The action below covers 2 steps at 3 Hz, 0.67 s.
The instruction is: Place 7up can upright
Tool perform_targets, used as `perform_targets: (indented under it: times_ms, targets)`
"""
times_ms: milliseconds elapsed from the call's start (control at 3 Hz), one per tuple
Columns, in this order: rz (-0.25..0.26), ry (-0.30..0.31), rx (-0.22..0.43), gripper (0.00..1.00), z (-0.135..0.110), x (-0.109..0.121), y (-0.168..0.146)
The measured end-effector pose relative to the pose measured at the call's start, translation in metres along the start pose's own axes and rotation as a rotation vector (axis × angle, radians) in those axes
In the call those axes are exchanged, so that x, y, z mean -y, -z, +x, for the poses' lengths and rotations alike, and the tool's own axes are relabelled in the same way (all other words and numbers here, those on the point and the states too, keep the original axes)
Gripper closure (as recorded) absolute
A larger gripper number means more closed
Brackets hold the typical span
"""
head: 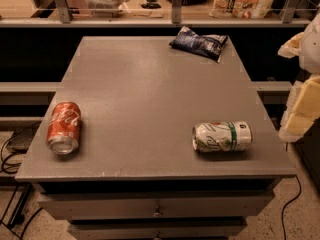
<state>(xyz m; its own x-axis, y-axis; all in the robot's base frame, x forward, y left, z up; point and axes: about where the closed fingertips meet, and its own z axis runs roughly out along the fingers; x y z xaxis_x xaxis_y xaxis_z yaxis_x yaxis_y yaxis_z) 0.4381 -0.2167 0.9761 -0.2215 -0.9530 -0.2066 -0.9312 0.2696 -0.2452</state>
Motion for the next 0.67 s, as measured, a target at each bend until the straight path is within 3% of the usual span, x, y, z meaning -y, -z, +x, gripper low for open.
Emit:
perform_targets:
  times_ms: [333, 667]
  targets:
    - [0.000, 0.000, 0.000, 0.00, 0.0000, 0.0000, 0.0000]
    - [-0.011, 0.054, -0.018, 0.00, -0.0018, -0.0038, -0.0086]
